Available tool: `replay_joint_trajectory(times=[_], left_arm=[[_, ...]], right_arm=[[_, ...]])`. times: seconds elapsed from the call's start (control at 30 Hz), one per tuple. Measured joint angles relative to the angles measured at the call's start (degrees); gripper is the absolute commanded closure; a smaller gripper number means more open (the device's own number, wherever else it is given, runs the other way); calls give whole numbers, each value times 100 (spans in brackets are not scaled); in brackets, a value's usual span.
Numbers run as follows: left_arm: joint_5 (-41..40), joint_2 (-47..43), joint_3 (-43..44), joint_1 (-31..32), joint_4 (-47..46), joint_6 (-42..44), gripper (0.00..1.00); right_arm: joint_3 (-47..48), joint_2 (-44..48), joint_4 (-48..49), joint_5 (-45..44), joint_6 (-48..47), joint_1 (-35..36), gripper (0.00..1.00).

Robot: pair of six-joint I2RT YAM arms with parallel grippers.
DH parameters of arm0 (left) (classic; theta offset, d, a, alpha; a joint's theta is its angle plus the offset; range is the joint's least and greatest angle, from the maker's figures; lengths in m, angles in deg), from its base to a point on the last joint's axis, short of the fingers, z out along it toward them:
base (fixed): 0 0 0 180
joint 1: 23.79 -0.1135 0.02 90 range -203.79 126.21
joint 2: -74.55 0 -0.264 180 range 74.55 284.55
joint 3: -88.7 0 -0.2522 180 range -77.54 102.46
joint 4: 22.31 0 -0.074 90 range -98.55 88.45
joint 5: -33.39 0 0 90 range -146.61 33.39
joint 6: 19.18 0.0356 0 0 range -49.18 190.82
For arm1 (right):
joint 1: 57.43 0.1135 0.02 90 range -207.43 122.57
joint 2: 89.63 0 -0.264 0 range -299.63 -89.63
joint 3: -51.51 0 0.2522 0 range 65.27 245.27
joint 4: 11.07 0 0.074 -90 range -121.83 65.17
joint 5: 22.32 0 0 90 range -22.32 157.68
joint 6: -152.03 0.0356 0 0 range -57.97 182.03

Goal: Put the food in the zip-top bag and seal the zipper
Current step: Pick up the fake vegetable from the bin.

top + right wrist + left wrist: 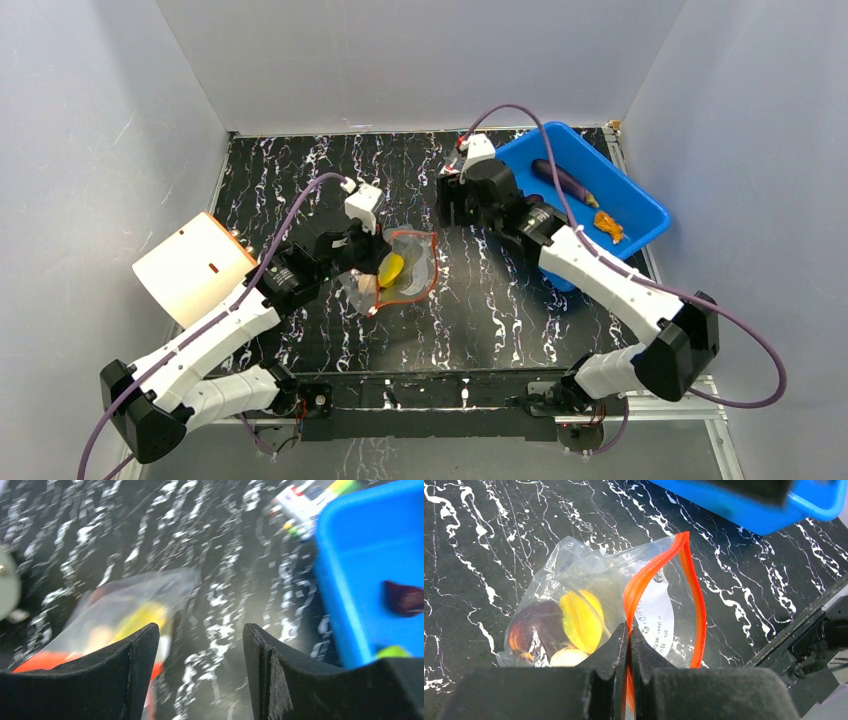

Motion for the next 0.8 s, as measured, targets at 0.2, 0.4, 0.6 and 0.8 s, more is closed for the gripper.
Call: replay_joint_trajectory(times=[0.2,0.4,0.6,0.8], left_arm=[[271,-356,-328,-2,42,358,100],[273,-592,-535,-2,11,400,100],[256,-640,-546,-2,2,426,100],[245,-643,-546,0,2,466,100]], right_arm=[[470,-570,-149,-1049,-1482,-1158,52],[656,-1130,101,-1303,-2459,-2387,51],[774,-1805,330,-1178,-3252,-3145,50],[892,-2514,575,-1021,-3928,-3484,46]])
